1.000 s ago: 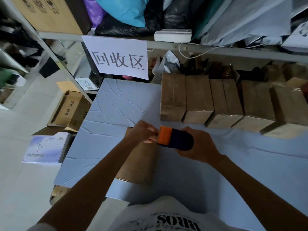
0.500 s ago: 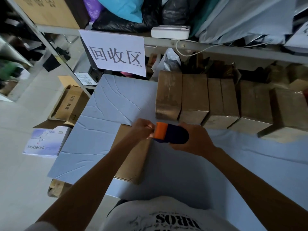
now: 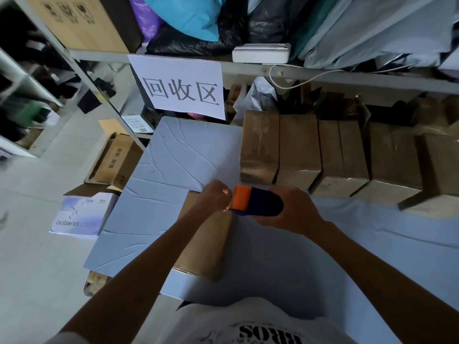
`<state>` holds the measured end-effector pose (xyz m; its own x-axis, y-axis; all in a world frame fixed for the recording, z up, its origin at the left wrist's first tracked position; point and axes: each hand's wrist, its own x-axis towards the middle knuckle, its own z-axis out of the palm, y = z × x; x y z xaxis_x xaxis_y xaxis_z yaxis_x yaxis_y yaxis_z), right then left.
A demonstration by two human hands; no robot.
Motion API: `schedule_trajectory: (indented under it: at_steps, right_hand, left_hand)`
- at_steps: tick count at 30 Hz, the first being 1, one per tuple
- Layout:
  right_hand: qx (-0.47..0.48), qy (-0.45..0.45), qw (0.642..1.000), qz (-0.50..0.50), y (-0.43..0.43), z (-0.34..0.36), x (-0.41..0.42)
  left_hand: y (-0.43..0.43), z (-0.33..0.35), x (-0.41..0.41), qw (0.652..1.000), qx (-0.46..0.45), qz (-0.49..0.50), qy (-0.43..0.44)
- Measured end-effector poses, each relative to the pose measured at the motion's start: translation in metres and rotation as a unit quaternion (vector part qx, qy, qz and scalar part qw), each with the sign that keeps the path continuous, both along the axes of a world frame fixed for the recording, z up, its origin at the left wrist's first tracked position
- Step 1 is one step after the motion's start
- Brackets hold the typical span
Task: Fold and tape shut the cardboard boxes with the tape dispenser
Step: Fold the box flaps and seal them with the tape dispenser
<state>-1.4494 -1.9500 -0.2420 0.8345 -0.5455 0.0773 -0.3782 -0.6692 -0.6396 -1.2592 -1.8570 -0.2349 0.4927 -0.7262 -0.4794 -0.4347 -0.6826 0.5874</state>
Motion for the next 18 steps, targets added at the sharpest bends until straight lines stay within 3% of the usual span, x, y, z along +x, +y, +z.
schedule_trajectory:
  at_steps: [4, 9, 13, 18]
  right_hand:
    - [0.007, -0.004, 1.000, -0.006, -0.005, 0.000, 0.007]
    - [0.024, -0.001, 1.000, -0.004, -0.005, 0.002, -0.003]
    - [0.003, 0.050, 0.998, -0.035, -0.014, -0.003, -0.037]
    - [-0.001, 0.119, 0.989, -0.088, -0.024, -0.015, -0.082]
  left_hand:
    - [-0.003, 0.004, 0.008, 0.998, -0.001, -0.021, -0.052]
    - [-0.008, -0.001, 0.003, 0.999, 0.006, -0.030, -0.026]
    - [-0.002, -0.002, 0.018, 0.996, -0.008, -0.009, -0.087]
    - [0.010, 0.000, 0.033, 0.999, -0.002, -0.044, -0.006]
